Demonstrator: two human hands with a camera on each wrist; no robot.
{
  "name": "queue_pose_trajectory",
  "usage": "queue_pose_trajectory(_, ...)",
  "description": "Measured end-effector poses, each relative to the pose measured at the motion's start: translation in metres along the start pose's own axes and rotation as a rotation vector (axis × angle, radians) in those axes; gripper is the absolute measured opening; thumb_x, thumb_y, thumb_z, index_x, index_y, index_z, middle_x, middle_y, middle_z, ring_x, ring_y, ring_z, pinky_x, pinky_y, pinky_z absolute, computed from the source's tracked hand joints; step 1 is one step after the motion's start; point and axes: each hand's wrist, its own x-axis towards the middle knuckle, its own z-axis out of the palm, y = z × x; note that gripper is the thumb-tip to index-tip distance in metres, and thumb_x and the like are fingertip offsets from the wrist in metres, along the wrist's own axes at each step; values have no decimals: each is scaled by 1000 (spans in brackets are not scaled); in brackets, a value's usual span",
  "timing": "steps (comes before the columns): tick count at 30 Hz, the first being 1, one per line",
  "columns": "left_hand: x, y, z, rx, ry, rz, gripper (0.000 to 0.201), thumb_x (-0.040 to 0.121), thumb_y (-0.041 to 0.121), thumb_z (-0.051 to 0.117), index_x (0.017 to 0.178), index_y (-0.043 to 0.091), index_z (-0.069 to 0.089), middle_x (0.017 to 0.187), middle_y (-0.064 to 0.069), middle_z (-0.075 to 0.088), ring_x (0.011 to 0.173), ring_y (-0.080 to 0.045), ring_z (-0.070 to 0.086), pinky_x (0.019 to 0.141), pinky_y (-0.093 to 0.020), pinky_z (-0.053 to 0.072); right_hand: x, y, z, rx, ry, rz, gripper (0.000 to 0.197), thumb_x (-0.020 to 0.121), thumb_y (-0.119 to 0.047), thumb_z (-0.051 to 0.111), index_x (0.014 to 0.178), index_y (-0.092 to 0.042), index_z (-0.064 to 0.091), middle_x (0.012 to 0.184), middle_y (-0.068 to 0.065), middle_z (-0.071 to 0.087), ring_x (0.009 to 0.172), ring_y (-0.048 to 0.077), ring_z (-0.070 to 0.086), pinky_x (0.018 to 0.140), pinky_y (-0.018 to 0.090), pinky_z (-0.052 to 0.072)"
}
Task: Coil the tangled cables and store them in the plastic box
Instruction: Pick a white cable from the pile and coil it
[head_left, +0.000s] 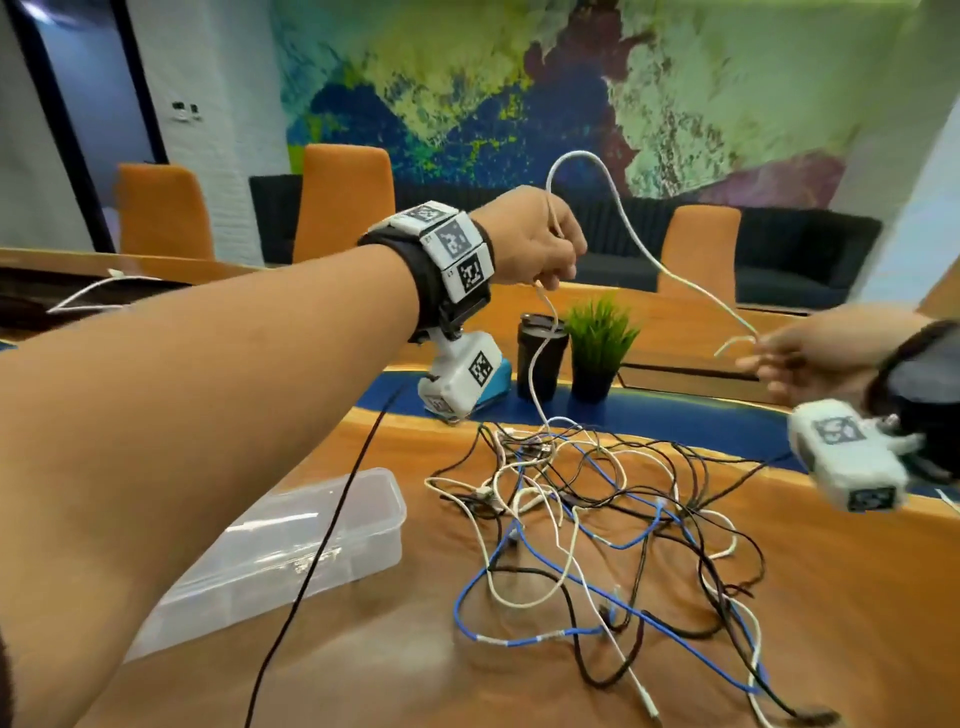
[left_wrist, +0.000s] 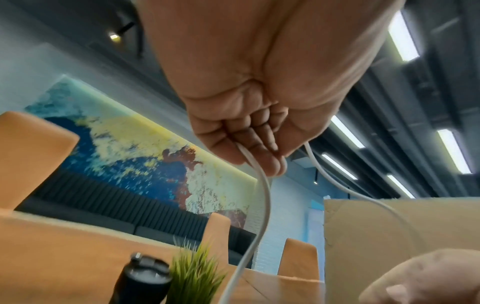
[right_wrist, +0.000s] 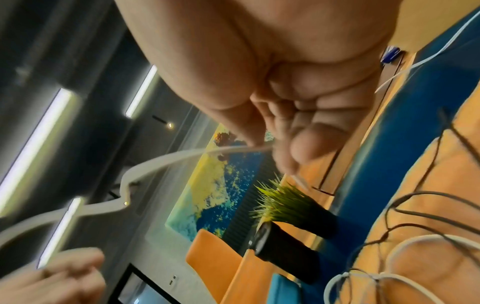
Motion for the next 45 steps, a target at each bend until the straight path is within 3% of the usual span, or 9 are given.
queue_pose_trajectory(8,12,58,11,529,80,234,21,92,15,56,106,16,71,94,-2,70,88,-22,67,76,-31,54,-61,-109,24,-102,169,-865,57,72,-43,70,126,-29,58,123,2,63,108,19,62,90,38,54)
queue_pose_trajectory(12,13,78,14,755,76,333,21,91,16,58,108,8,67,102,-13,68,99,-35,63,72,-32,41,-103,-135,50,-907,110,-1139,62,80,-43,73,136,-29,49,136,-2,55,123,17,52,104,30,40)
queue_pose_trajectory(17,7,54,7,520,160,371,33,80,-3,55,108,12,63,96,-6,60,90,-28,58,73,-32,44,-99,-136,47,-806,217,-1116,24,94,-35,60,83,-15,67,63,-2,54,59,13,50,55,28,43)
queue_pose_trajectory(23,-7,30,-5,246,743,619,62,62,-15,38,110,21,54,103,-14,47,90,-21,48,76,-21,42,-79,-129,8,-85,119,-1084,28,94,-38,59,78,-18,70,55,-2,40,44,12,32,38,23,28)
queue_pose_trajectory(28,-5,16,-25,42,257,65,16,95,8,50,94,11,65,81,-5,67,74,-21,65,80,-44,60,-57,-119,-23,-35,140,-883,23,100,-30,50,94,-19,69,61,-3,60,49,13,48,46,26,47)
queue_pose_trajectory(32,-15,24,-6,-7,42,136,21,102,10,46,98,9,66,73,-5,68,60,-14,64,60,-27,55,-56,-107,-13,-802,305,-801,42,85,-27,68,126,-21,62,120,8,67,102,23,62,92,37,50)
queue_pose_trajectory(35,-15,43,15,-5,-82,216,20,103,14,48,102,3,65,73,-8,64,60,-13,60,58,-27,53,-87,-112,27,-806,137,-1009,56,81,-41,70,133,-24,57,124,-7,61,113,13,57,104,37,44)
queue_pose_trajectory(40,-19,51,29,-140,-118,277,16,101,10,53,91,8,65,68,-3,55,63,-20,49,57,-32,42,-93,-117,57,-756,-54,-954,23,86,-36,69,100,-18,71,78,4,69,65,22,65,64,40,57)
queue_pose_trajectory(45,-29,16,16,-228,-48,170,18,102,12,51,98,5,67,62,0,51,57,-17,44,57,-30,42,-74,-107,14,-348,50,-884,25,87,-40,67,84,-16,74,54,-1,43,41,11,34,38,18,28)
